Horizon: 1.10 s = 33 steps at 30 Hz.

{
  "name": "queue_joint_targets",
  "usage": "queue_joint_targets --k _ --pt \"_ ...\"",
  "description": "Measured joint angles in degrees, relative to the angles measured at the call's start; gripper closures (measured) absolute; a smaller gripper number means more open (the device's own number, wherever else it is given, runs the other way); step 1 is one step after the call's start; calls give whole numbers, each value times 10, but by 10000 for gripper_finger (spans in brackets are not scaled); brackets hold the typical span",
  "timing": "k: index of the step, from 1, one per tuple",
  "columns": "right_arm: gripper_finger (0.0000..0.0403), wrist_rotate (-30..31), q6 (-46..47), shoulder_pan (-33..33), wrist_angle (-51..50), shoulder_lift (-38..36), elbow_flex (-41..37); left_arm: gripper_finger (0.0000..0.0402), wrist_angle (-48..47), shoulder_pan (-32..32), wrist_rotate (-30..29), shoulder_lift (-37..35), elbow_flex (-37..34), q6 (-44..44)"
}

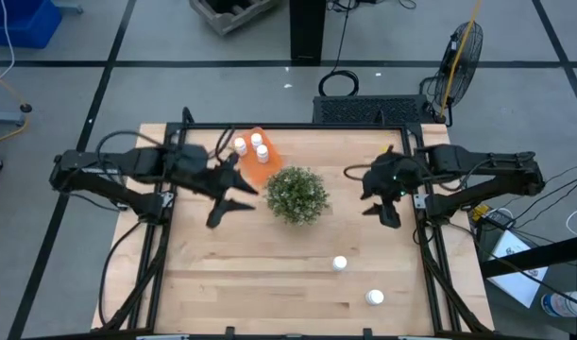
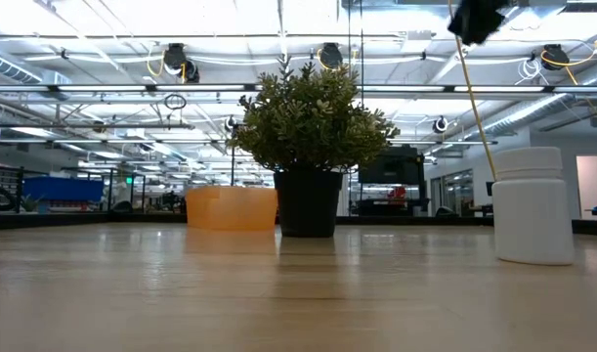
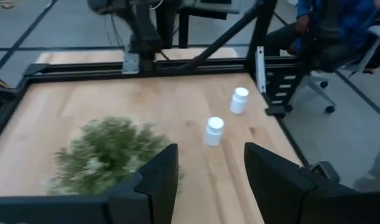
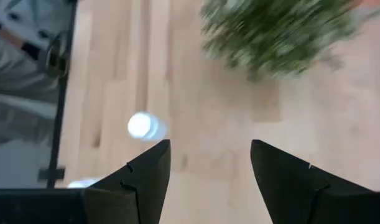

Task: Pick and place pill bottles into a basket
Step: Put the white medicine bottle into the orange bin

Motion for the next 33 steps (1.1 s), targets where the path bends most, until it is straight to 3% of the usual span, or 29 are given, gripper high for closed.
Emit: queue_joint_targets --k 7,13,18,23,28,30,33 --pt "190 -98 58 40 169 -76 -205 215 28 -104 -100 21 0 -62" --pt "190 -117 161 104 395 -132 -384 215 49 -159 -163 36 0 -114" --pt "190 -110 259 157 579 -158 -471 215 48 -188 -192 45 0 -144" --pt "190 -108 283 183 708 -179 -491 215 46 -202 -197 51 0 -163" --pt "190 -70 172 180 866 -191 -484 215 43 -203 -197 56 -1 -165" --pt "190 -54 116 180 872 -194 -459 215 45 -199 -196 59 0 -168" --pt "190 -49 48 182 781 -191 -393 215 41 -197 -197 60 -1 -169"
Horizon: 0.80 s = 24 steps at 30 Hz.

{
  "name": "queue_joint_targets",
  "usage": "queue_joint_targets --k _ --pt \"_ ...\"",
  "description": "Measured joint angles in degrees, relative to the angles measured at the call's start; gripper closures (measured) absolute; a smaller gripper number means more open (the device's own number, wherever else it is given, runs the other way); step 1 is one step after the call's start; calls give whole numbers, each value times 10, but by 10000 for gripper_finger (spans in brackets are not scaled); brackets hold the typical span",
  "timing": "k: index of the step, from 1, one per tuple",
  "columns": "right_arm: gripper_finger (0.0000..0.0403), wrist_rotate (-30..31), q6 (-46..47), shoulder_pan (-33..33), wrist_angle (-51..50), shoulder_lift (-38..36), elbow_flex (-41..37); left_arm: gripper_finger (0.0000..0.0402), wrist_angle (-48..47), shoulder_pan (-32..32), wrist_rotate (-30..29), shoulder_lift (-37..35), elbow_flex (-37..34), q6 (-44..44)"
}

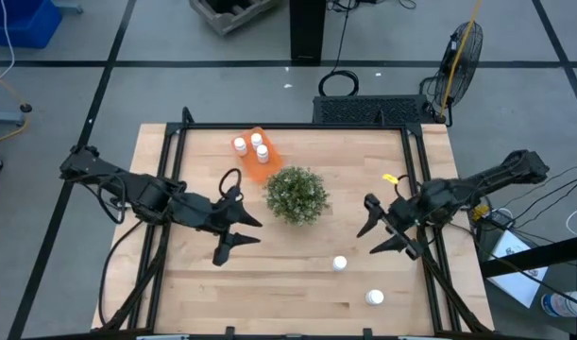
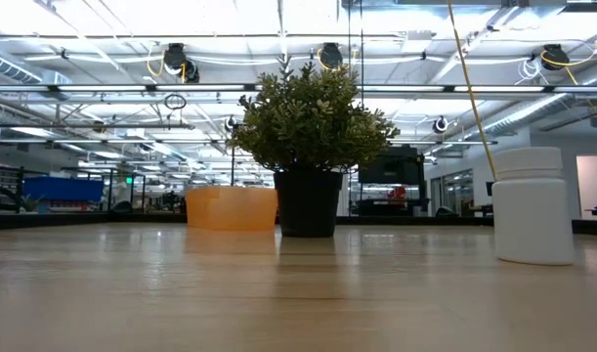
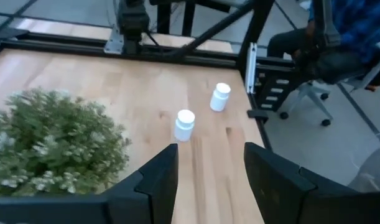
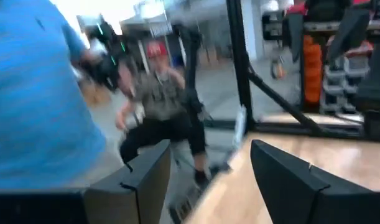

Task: Pick and place pill bottles into a basket
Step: Put the white medicine bottle into the orange bin

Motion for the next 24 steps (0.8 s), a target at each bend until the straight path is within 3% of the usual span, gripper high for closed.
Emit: queue_joint_targets --k 6,9,14,21,24 --pt "190 61 -95 47 -421 60 230 215 0 7 -8 -1 0 -1" --pt "190 106 -92 83 -552 98 323 215 0 10 -14 -1 0 -1" --pt "190 185 10 162 -622 123 390 215 -2 10 -15 -1 0 -1" --pt "198 369 245 297 -660 127 382 215 -3 10 -20 -1 0 -4" --pt "211 414 329 349 -659 153 375 215 -3 10 -19 -1 0 -3"
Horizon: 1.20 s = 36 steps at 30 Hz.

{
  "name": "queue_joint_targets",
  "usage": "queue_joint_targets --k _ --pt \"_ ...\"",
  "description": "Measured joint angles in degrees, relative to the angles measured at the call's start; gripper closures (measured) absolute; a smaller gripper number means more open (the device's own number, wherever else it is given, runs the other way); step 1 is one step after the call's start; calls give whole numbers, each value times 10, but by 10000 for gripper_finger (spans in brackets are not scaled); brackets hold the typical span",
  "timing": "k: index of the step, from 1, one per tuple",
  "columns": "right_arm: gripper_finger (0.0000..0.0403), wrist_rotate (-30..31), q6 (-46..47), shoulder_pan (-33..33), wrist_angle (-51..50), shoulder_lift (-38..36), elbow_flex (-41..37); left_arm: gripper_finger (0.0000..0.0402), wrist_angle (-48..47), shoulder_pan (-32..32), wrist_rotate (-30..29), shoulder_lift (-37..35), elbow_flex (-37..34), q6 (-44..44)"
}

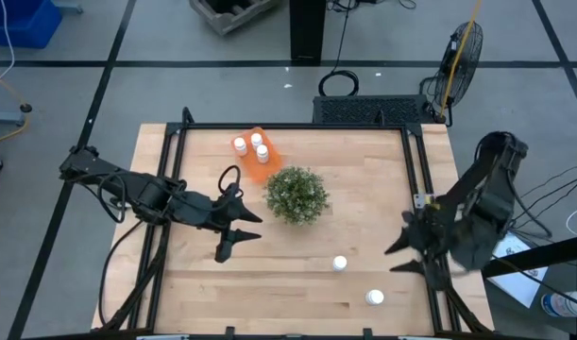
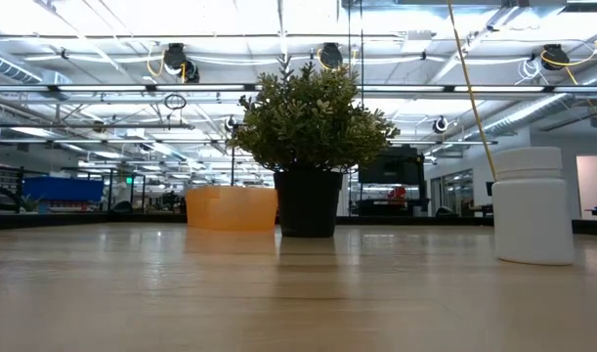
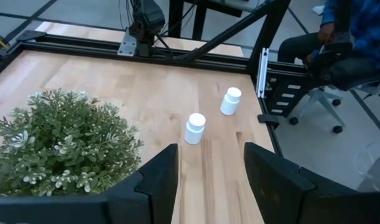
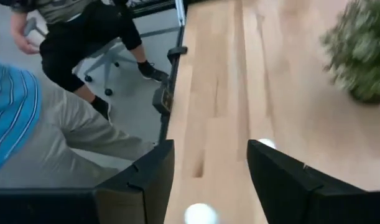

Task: Pick and place pill bottles into a basket
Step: Put the white medicine bottle into the orange bin

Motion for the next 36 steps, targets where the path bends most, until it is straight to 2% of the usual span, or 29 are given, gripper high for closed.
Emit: queue_joint_targets --k 4,7,10,14,16,18,20,24,27,29,33,36 --pt "235 22 73 46 31 53 0 215 -1 0 0 0 0 3" --pt "252 21 78 62 65 91 0 215 -2 0 0 0 0 4" --pt "262 9 -7 59 97 115 0 215 -4 0 0 0 0 5" --pt "263 -107 -176 27 150 130 -1 215 -4 0 0 0 0 2" --pt "262 -137 -239 15 173 130 -1 215 -2 0 1 0 0 -11" --pt "262 -144 -259 8 187 128 -1 215 -1 0 9 0 0 -28" --pt "265 -138 -233 2 194 125 -1 215 -1 -2 20 0 0 -35" --pt "270 -114 -100 -19 204 121 -1 215 -1 -7 27 0 0 -21" --pt "271 -116 -76 -50 223 122 -1 215 0 -10 27 0 0 2" --pt "271 -106 -68 -73 259 121 -1 215 0 -10 28 0 0 7" --pt "271 -100 34 -110 362 121 -1 215 0 -10 43 0 0 10" --pt "270 -103 60 -121 436 123 -1 215 1 -16 45 0 0 37"
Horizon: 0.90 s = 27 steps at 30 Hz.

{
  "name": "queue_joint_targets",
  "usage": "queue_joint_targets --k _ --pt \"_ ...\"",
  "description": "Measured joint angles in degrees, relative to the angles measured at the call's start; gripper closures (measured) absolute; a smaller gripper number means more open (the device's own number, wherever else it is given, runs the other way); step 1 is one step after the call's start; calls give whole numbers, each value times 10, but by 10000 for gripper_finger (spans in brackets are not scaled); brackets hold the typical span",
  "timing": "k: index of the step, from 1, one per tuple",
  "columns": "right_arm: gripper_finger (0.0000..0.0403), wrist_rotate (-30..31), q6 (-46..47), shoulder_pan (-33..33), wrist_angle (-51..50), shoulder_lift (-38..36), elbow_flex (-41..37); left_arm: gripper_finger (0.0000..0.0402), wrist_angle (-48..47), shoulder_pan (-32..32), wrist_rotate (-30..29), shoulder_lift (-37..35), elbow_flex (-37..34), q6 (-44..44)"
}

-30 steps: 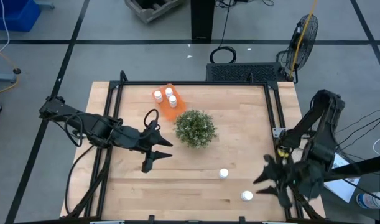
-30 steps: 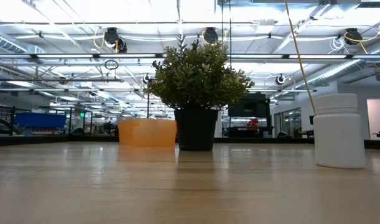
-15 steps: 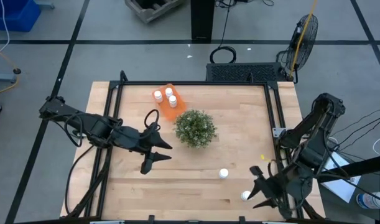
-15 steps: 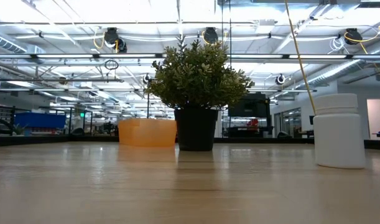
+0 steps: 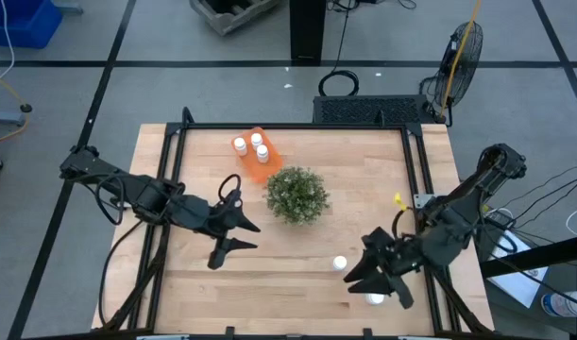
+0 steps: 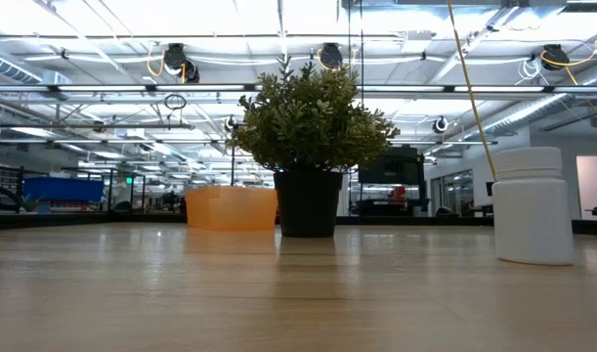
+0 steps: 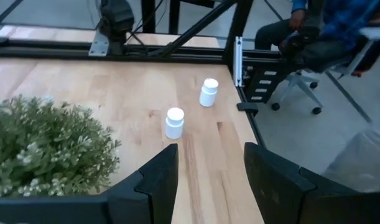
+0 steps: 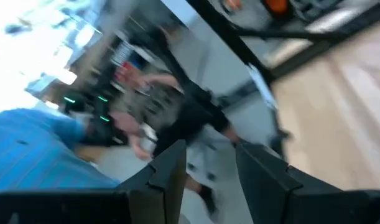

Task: Pick and place pill bottles into a basket
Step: Put the white medicine bottle into the orange bin

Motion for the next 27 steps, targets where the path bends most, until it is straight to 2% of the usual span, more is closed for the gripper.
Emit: queue_joint_targets --k 4,8,13,15,19,22,27 --pt "269 -60 -100 -17 40 2 0 215 5 -1 0 -1 0 4" --pt "270 -90 -136 -42 26 -19 0 215 4 -1 -1 -1 0 -30" --pt "252 -119 -160 -2 -35 -76 0 215 0 -14 -39 4 0 -82" --pt "240 -96 -173 39 -76 -100 1 215 -11 -23 -56 5 0 -97" --pt "223 25 -173 133 -197 -129 2 215 -13 -32 -69 23 1 -143" --pt "218 89 -168 180 -258 -131 2 215 -12 -38 -70 39 0 -179" --pt "207 109 -114 206 -382 -117 2 215 -13 -45 -65 68 1 -206"
